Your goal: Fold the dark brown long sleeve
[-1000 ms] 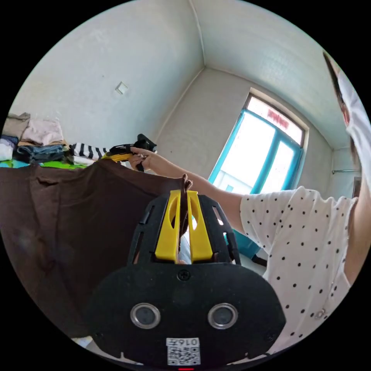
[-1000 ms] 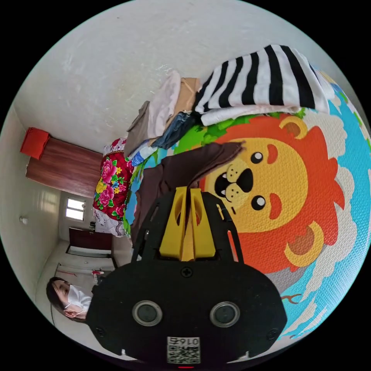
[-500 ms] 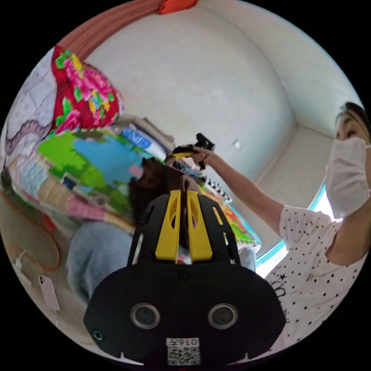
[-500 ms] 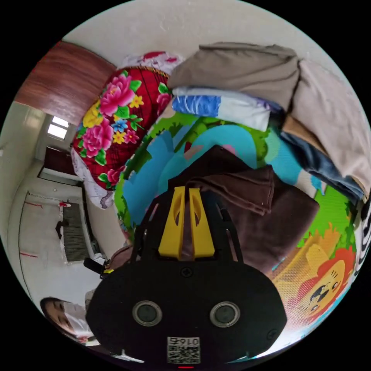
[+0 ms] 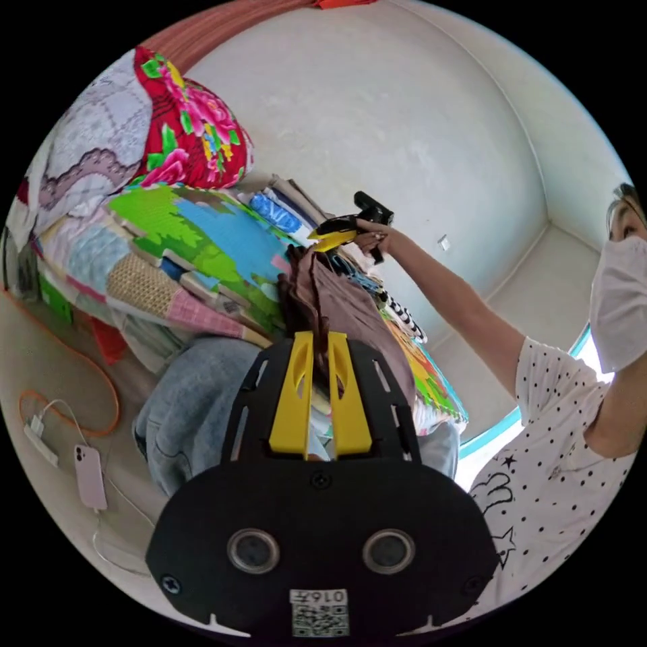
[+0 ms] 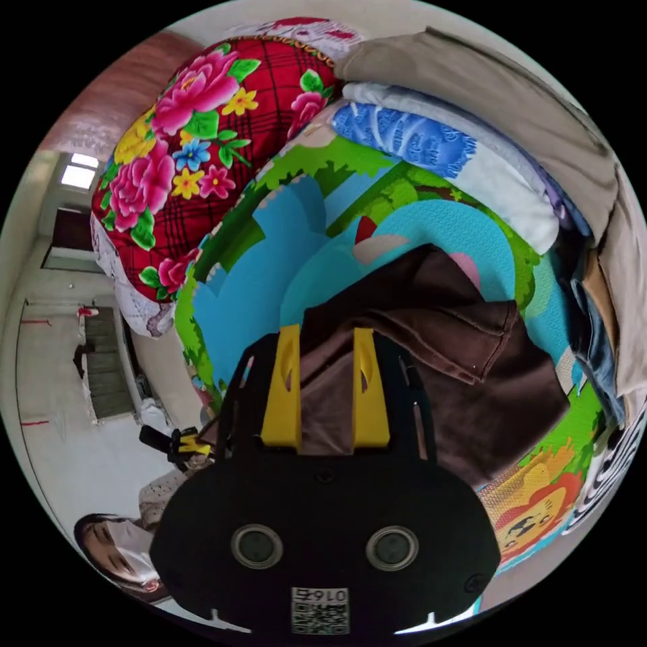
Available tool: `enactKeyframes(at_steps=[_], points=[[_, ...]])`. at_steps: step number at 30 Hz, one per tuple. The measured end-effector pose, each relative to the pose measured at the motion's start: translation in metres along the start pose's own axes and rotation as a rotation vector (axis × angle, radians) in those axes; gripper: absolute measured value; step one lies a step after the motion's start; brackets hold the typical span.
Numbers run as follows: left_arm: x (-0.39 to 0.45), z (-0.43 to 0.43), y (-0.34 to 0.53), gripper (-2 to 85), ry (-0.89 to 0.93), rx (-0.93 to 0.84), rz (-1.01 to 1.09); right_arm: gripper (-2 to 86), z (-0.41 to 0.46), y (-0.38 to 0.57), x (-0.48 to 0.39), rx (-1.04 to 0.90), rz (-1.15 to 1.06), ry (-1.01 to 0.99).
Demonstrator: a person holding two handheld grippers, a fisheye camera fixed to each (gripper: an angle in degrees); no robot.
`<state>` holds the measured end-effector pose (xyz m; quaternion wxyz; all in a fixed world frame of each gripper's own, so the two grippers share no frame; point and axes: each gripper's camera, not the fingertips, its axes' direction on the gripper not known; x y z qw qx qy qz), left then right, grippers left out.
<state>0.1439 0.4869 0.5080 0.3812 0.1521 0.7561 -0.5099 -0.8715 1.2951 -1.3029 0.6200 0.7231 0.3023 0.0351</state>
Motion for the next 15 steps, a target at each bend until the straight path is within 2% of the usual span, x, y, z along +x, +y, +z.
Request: enactKeyframes(at_steps=[5,7,9,11,15], points=[[-0.005,-0.023,-0.010,-0.6,-0.195,0.028,-0.114,8.7,-0.027,-0.023,-0.093,-0.206,-0.203,0.155],[0.003,-0.036,-0.014,-0.8,-0.316,0.106,-0.125,8.7,-0.037,-0.021,-0.121,-0.256,-0.268,0.262],[0.028,-0.044,-0.028,-0.9,-0.392,0.224,-0.040,8.6,-0.052,-0.012,-0.141,-0.238,-0.313,0.339],[0.048,-0.031,-0.050,-1.0,-0.337,0.245,0.063,8.7,-0.068,0.002,-0.146,-0.182,-0.282,0.419],[0.078,0.049,-0.113,-1.0,-0.016,0.122,0.207,8.8,-0.068,0.028,-0.118,-0.152,-0.108,0.412]])
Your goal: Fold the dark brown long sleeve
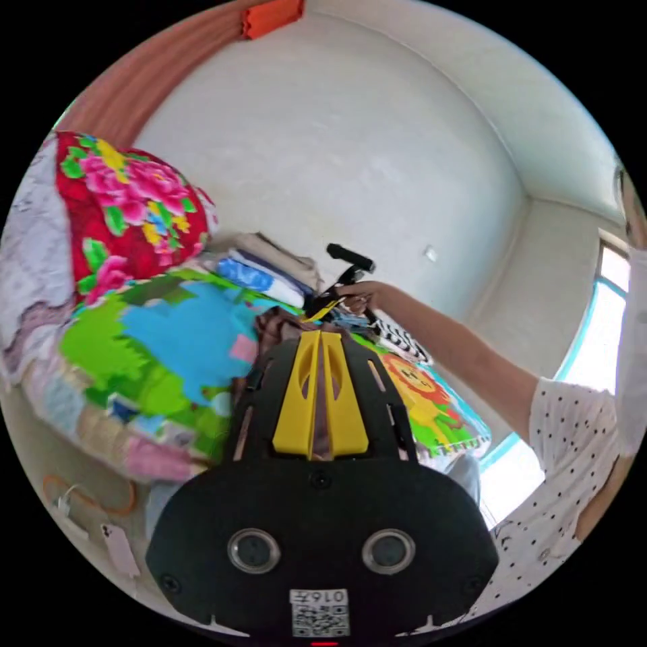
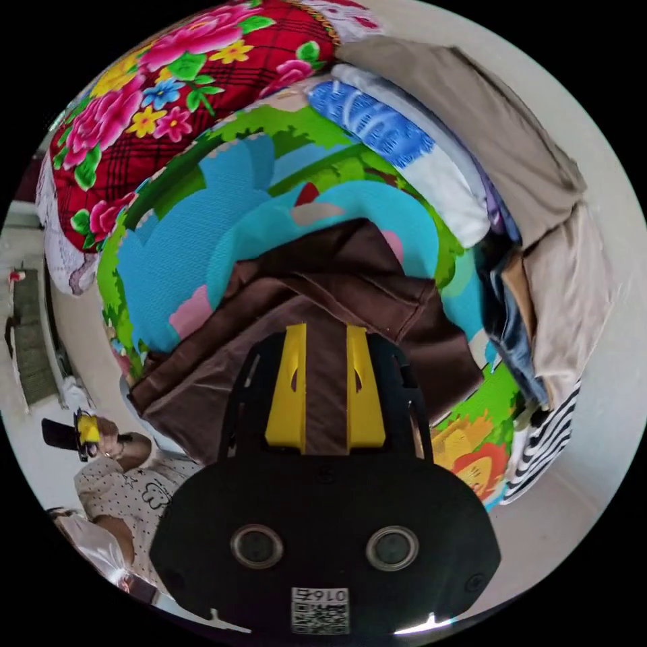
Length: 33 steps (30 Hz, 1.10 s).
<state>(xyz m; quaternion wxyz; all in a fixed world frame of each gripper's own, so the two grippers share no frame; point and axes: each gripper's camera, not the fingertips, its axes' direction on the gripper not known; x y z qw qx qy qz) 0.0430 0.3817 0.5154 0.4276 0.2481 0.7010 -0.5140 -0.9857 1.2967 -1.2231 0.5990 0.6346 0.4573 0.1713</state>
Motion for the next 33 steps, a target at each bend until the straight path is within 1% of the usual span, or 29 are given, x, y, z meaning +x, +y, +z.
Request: enactKeyframes(at_steps=[1,3,5,6,8,11,12,14,18,21,23,24,27,30,32,33], points=[[0.001,0.015,-0.005,-1.0,0.011,-0.021,-0.004,8.8,0.007,0.011,0.005,0.018,0.038,-0.038],[0.002,0.070,-0.009,-1.0,-0.025,-0.131,-0.032,8.3,0.020,0.028,0.007,0.046,0.064,-0.097],[0.004,0.101,0.000,-1.0,-0.056,-0.200,0.028,7.1,0.036,0.047,0.005,0.079,0.111,-0.129],[0.004,0.118,0.007,-1.0,-0.064,-0.286,0.057,6.8,0.039,0.051,0.004,0.089,0.128,-0.122],[0.003,0.133,0.018,-1.0,-0.059,-0.362,0.069,5.8,0.049,0.065,-0.004,0.131,0.158,-0.090],[0.005,0.142,0.034,-1.0,-0.054,-0.415,0.084,3.6,0.058,0.075,-0.019,0.194,0.195,-0.095],[0.007,0.141,0.037,-1.0,-0.052,-0.416,0.094,3.1,0.059,0.077,-0.022,0.216,0.209,-0.093],[0.010,0.138,0.041,-1.0,-0.050,-0.402,0.104,1.5,0.058,0.081,-0.043,0.325,0.213,-0.083],[0.012,0.135,0.052,-1.0,-0.027,-0.393,0.107,0.9,0.077,0.077,-0.076,0.389,0.229,-0.053],[0.010,0.134,0.058,-1.0,-0.013,-0.389,0.090,2.8,0.098,0.084,-0.102,0.479,0.215,-0.080],[0.008,0.133,0.062,-1.0,-0.009,-0.386,0.069,6.6,0.113,0.105,-0.119,0.572,0.180,-0.111],[0.007,0.132,0.065,-1.0,-0.004,-0.385,0.058,6.9,0.116,0.113,-0.122,0.597,0.173,-0.115],[0.008,0.130,0.074,-1.0,0.002,-0.383,0.042,6.9,0.133,0.171,-0.134,0.720,0.156,-0.120],[0.013,0.130,0.085,-1.0,-0.011,-0.391,0.045,5.8,0.153,0.268,-0.161,0.889,0.020,-0.090],[0.018,0.131,0.092,-1.0,-0.027,-0.397,0.056,5.1,0.178,0.376,-0.196,1.096,-0.116,-0.035],[0.021,0.131,0.097,-1.0,-0.037,-0.399,0.064,5.0,0.186,0.404,-0.205,1.145,-0.139,-0.024]])
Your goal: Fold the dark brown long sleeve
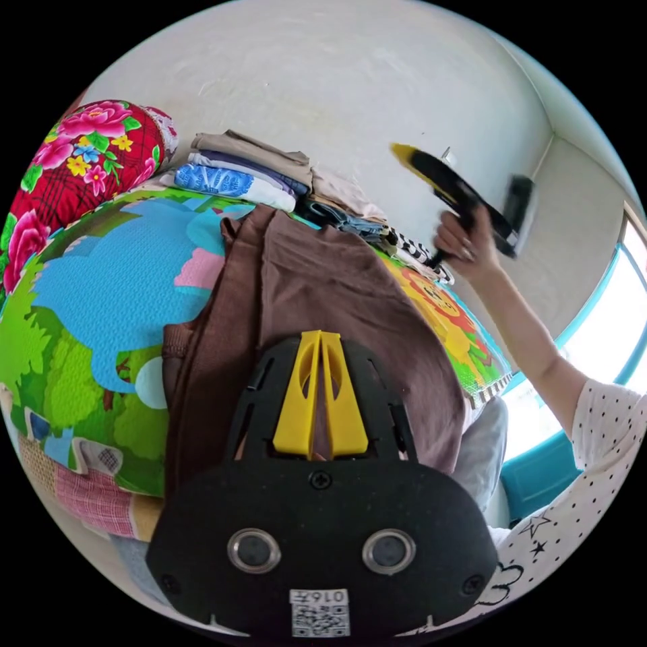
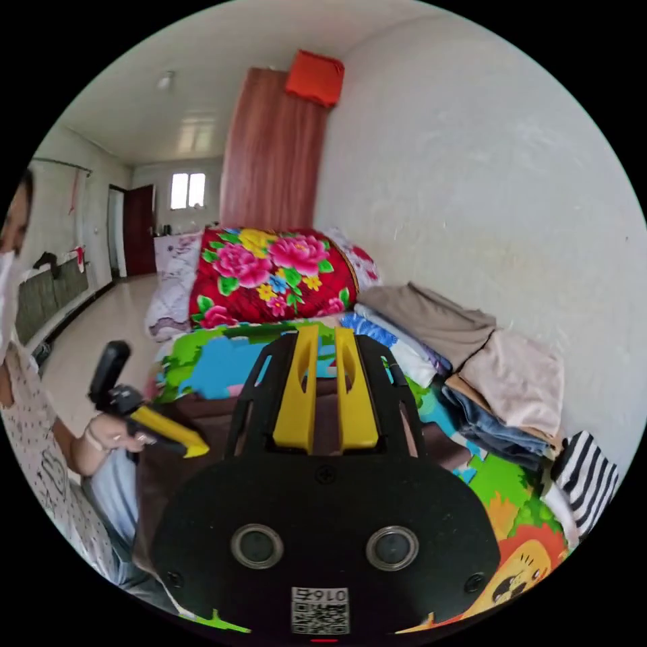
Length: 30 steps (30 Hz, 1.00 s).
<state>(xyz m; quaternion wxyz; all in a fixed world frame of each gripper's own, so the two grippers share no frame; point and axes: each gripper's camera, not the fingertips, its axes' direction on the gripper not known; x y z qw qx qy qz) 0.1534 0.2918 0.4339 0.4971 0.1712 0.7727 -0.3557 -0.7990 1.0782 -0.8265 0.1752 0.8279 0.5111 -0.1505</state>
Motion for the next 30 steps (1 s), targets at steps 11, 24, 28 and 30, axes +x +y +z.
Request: enactKeyframes(at_steps=[11,24,28,30], points=[[0.041,0.004,0.056,-1.0,-0.067,0.019,0.044,9.8,-0.186,0.345,-0.188,0.022,0.269,-0.020],[0.153,-0.047,0.170,-0.3,0.080,0.221,0.286,13.2,-0.096,0.563,-0.255,-0.149,0.631,-0.377],[0.208,-0.069,0.234,3.9,0.108,0.287,0.464,8.6,-0.067,0.591,-0.267,-0.098,0.662,-0.450],[0.247,-0.080,0.287,8.1,0.073,0.291,0.699,4.1,-0.060,0.601,-0.273,-0.069,0.707,-0.465]])
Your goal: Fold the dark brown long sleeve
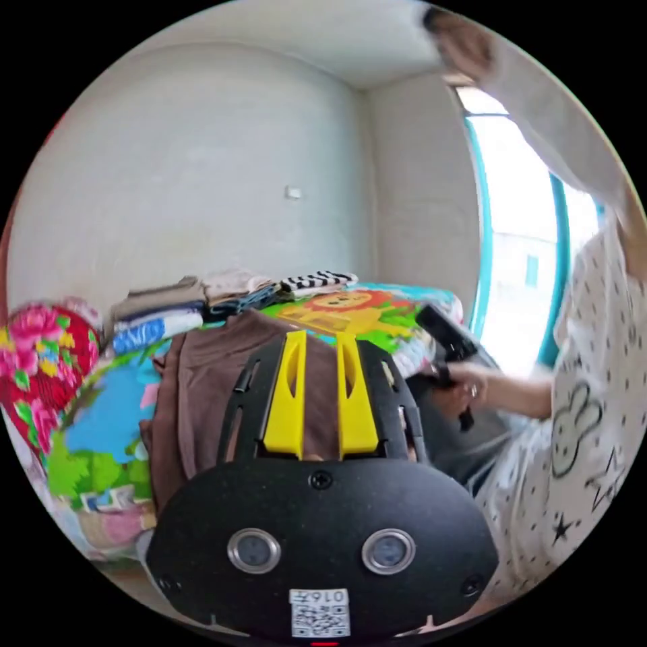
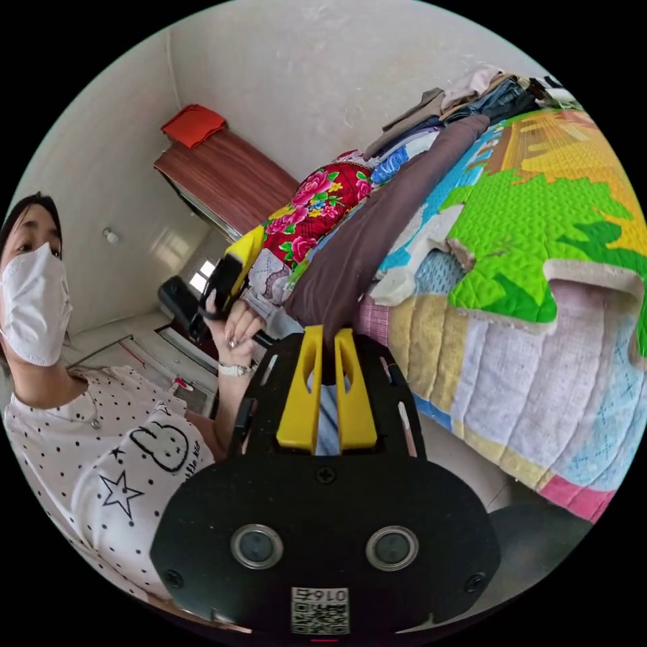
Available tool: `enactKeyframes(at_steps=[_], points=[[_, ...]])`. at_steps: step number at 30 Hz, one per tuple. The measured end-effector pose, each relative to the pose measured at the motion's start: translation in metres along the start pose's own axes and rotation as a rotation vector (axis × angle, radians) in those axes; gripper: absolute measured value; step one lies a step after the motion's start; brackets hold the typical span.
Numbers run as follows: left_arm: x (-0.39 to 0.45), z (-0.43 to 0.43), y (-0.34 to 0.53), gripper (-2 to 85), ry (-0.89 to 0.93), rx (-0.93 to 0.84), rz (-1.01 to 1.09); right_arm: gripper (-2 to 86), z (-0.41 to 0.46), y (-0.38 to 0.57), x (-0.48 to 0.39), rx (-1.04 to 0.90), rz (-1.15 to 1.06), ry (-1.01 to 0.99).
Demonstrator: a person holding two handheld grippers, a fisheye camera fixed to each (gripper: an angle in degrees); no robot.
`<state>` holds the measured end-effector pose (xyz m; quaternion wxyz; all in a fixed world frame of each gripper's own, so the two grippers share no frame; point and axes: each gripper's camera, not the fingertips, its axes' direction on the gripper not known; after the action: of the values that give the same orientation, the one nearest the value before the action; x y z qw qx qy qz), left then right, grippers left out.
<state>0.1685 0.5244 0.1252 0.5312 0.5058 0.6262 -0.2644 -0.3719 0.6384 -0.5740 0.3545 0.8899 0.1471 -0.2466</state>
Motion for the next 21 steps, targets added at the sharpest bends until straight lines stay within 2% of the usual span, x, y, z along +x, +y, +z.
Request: enactKeyframes(at_steps=[3,8,13,18,20,21], points=[[0.073,-0.009,0.019,9.1,-0.038,-0.097,0.233,2.5,0.005,0.019,0.001,-0.016,0.036,-0.017],[0.153,0.005,0.036,11.3,-0.266,-0.193,0.378,1.7,-0.005,0.034,0.000,0.039,0.164,-0.213],[0.207,0.038,0.042,13.3,-0.413,-0.224,0.461,1.6,0.003,0.038,-0.013,0.024,0.233,-0.247],[0.227,0.081,0.055,7.6,-0.753,-0.310,0.487,1.8,0.008,0.050,-0.037,0.016,0.223,-0.245],[0.227,0.087,0.059,6.2,-0.814,-0.328,0.490,2.0,0.007,0.062,-0.050,0.013,0.221,-0.219],[0.227,0.088,0.060,3.9,-0.789,-0.336,0.495,2.1,0.007,0.066,-0.053,0.012,0.221,-0.218]])
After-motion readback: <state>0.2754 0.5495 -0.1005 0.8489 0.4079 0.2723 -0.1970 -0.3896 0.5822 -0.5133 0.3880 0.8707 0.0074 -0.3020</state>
